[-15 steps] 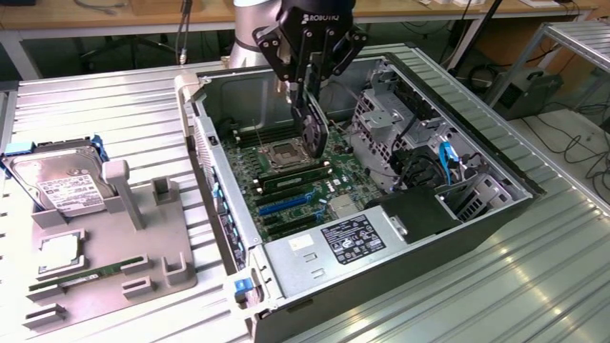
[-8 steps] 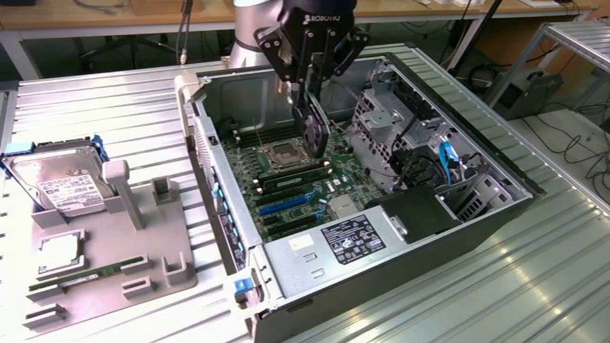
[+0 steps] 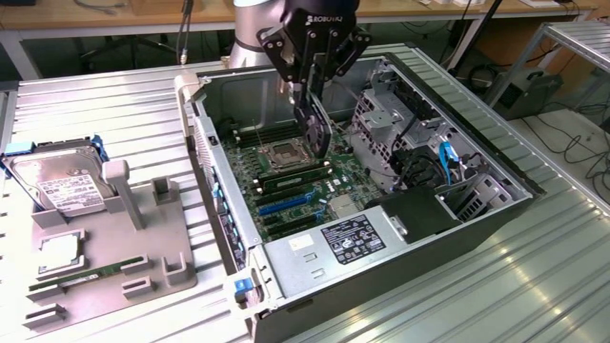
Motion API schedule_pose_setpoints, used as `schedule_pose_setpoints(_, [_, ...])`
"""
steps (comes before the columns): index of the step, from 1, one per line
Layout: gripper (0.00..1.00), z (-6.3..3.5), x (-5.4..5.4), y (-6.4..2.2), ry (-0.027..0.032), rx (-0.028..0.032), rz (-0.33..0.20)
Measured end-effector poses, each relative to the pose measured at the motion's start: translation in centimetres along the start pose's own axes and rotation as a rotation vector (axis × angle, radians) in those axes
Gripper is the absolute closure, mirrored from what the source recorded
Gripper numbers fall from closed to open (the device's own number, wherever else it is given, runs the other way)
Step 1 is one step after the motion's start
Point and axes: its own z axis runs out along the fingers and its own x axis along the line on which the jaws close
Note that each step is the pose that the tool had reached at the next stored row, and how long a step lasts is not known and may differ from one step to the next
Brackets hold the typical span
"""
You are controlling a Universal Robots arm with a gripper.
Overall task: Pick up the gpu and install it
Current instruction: 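Pick up the gpu and move the gpu toward the slot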
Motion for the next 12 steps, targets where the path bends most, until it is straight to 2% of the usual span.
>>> schedule_pose_setpoints(12, [0.74,0.14,-0.46,0.04,-0.0001,0.0015,0.000])
